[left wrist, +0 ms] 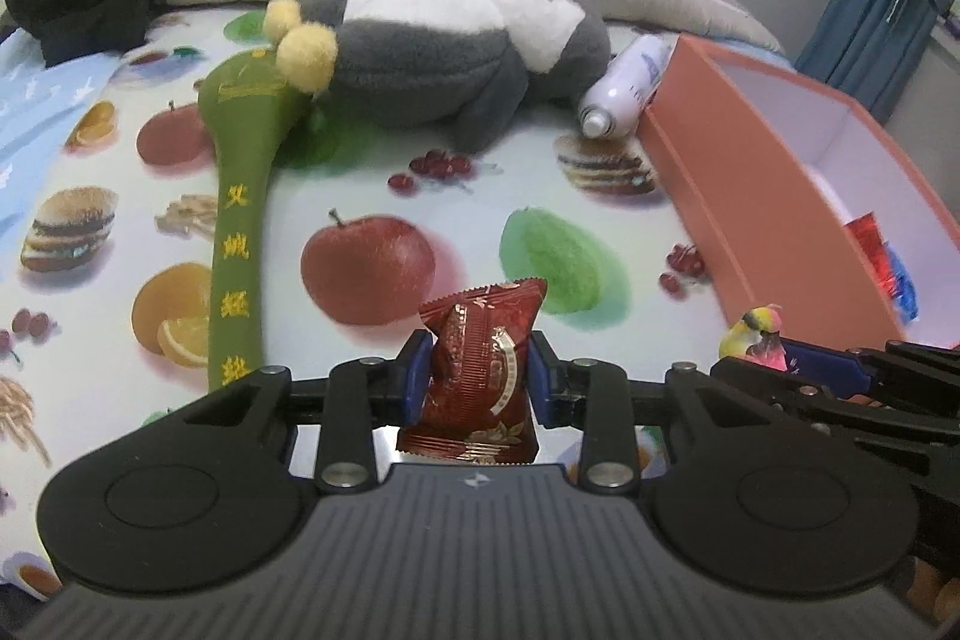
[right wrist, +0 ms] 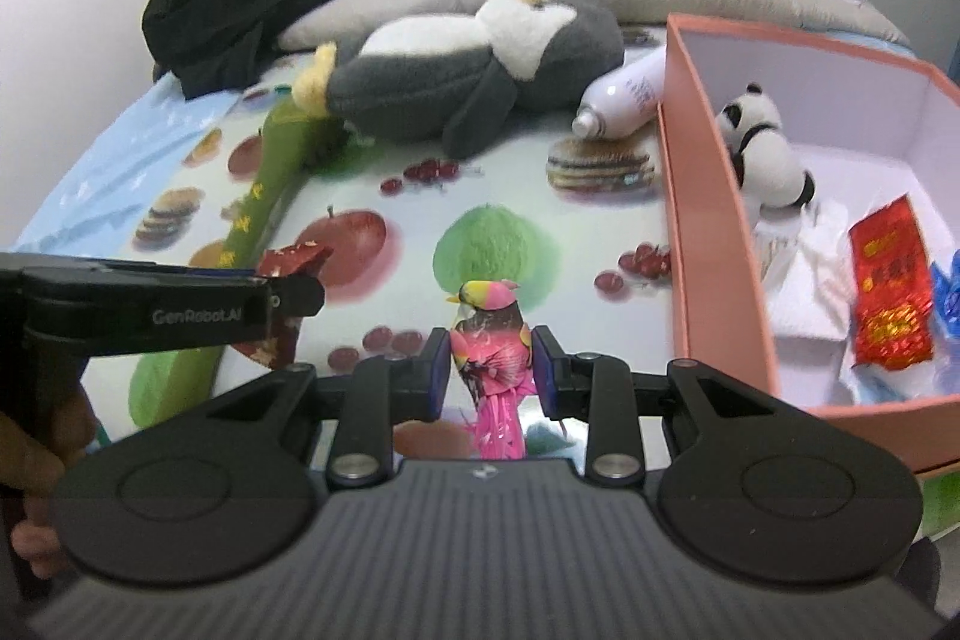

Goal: Organize soft objects
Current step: 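Carry the bird toy and snack packet with both grippers over the pink box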

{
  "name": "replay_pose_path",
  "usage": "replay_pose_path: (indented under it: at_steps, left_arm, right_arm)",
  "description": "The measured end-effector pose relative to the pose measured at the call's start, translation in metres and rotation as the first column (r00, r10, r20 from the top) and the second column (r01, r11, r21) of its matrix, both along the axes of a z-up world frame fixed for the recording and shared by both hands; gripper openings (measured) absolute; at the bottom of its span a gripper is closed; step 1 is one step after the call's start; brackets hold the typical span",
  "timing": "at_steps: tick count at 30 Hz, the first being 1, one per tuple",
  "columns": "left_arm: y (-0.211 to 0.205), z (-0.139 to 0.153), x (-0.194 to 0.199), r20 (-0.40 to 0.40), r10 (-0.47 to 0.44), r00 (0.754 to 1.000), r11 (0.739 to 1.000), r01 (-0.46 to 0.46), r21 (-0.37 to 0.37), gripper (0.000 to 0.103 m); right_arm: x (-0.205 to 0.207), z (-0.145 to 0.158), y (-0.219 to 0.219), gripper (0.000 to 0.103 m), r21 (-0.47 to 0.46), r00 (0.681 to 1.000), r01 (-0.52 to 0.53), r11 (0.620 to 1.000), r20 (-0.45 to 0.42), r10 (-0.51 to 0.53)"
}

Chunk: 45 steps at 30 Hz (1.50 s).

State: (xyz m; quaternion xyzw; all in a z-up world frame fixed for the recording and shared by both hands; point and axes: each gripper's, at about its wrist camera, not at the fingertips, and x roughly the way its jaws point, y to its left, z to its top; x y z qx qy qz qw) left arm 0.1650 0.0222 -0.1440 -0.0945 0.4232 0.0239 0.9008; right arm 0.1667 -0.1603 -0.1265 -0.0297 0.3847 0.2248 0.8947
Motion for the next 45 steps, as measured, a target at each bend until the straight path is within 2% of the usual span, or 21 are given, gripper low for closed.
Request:
replay_pose_path:
  at_steps: [11, 20, 27, 31, 34, 40, 45]
  left_arm:
    - [-0.02, 0.066, 0.018, 0.103, -0.055, 0.993, 0.998, 0.057, -0.016, 0.039]
    - [-0.06, 0.136, 0.049, 0.232, -0.152, 0.961, 0.986, 0.163, -0.027, 0.039]
    - [-0.108, 0.167, 0.084, 0.269, -0.235, 0.934, 0.967, 0.254, -0.037, 0.039]
    - [-0.136, 0.169, 0.106, 0.245, -0.282, 0.928, 0.948, 0.309, -0.077, 0.039]
    - [-0.154, 0.162, 0.119, 0.209, -0.311, 0.927, 0.939, 0.334, -0.082, 0.039]
    - [-0.189, 0.126, 0.148, 0.114, -0.381, 0.917, 0.918, 0.39, -0.073, 0.039]
    - [-0.209, 0.09, 0.167, 0.026, -0.404, 0.914, 0.912, 0.405, -0.072, 0.039]
  right_arm:
    - [0.009, 0.063, -0.013, 0.032, 0.041, 0.99, 0.034, 0.999, 0.137, -0.04]
    - [0.021, 0.126, -0.052, 0.032, 0.057, 0.951, 0.108, 0.993, 0.285, -0.12]
    - [0.037, 0.16, -0.096, 0.032, 0.084, 0.92, 0.186, 0.979, 0.334, -0.204]
    - [0.046, 0.167, -0.12, 0.032, 0.078, 0.919, 0.215, 0.974, 0.322, -0.229]
    - [0.059, 0.161, -0.138, 0.032, 0.078, 0.926, 0.238, 0.968, 0.283, -0.25]
    - [0.081, 0.127, -0.172, 0.032, 0.057, 0.936, 0.299, 0.953, 0.174, -0.304]
    - [0.096, 0.091, -0.191, 0.032, 0.036, 0.938, 0.337, 0.941, 0.075, -0.339]
